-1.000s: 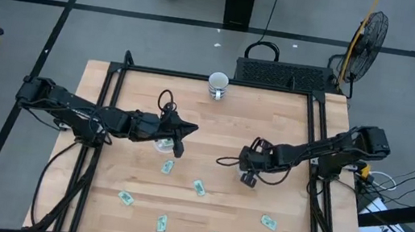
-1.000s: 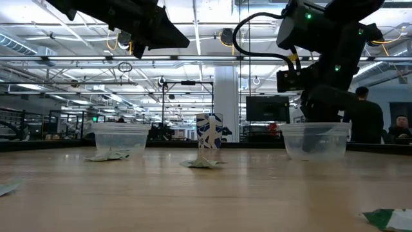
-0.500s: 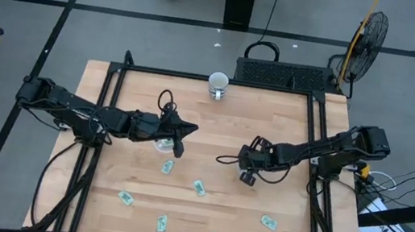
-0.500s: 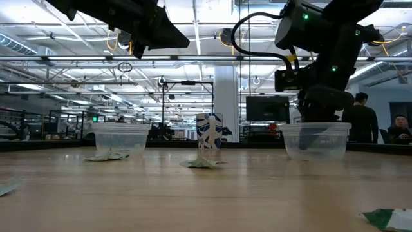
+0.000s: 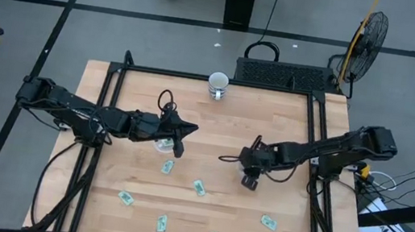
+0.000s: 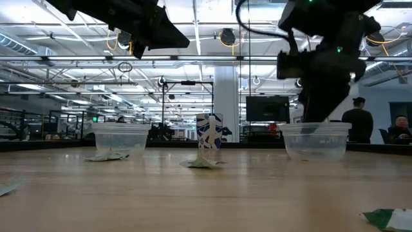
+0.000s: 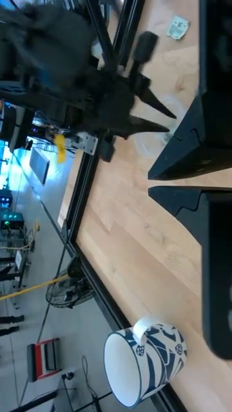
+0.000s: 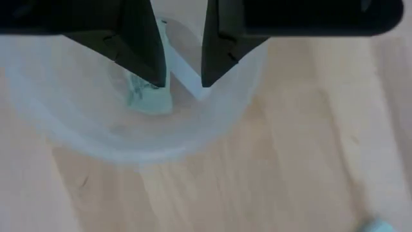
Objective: Pick and place Stevia / Truvia into bins
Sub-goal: Put the light green stevia packet into the left transparent container
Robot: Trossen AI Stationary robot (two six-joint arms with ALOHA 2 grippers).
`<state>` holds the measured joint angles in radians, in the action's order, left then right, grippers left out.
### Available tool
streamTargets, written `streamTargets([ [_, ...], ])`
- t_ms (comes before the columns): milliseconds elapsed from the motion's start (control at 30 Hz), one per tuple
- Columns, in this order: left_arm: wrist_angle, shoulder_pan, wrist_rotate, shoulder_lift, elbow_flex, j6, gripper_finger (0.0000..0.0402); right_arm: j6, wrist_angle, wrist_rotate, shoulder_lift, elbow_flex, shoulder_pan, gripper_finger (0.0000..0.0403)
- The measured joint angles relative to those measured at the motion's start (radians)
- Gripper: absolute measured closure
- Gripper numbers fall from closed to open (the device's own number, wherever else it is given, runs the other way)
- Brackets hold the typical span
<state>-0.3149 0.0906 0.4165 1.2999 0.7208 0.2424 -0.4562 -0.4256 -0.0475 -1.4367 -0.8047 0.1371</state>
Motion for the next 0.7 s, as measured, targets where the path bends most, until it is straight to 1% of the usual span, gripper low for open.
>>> streamTargets([
  [133, -0.002, 0.0, -0.01, 0.0, 0.0, 0.03, 0.0371, -0.003, -0.002, -0.008, 0.098, 0.0, -0.001, 0.0326],
  [300, -0.001, 0.007, -0.079, 0.0, 0.0, 0.055, 0.0371, -0.022, 0.051, -0.007, 0.207, 0.0, 0.006, 0.0339],
  [400, 0.001, 0.025, -0.14, 0.0, 0.0, 0.081, 0.0371, 0.078, 0.133, -0.004, 0.227, 0.0, 0.036, 0.0341],
  [467, 0.011, 0.041, -0.199, 0.0, 0.0, 0.121, 0.0371, 0.162, 0.21, 0.0, 0.223, 0.002, 0.067, 0.0341],
  [567, 0.065, 0.078, -0.317, 0.0, 0.0, 0.173, 0.0371, 0.269, 0.404, 0.0, 0.2, 0.032, 0.114, 0.0337],
  [600, 0.087, 0.097, -0.337, 0.0, 0.0, 0.187, 0.0371, 0.3, 0.476, 0.0, 0.191, 0.049, 0.127, 0.0335],
  [667, 0.129, 0.14, -0.326, 0.006, 0.0, 0.198, 0.0371, 0.343, 0.615, 0.0, 0.167, 0.085, 0.15, 0.033],
  [700, 0.151, 0.164, -0.303, 0.011, 0.0, 0.198, 0.0371, 0.354, 0.665, 0.001, 0.154, 0.101, 0.158, 0.0328],
])
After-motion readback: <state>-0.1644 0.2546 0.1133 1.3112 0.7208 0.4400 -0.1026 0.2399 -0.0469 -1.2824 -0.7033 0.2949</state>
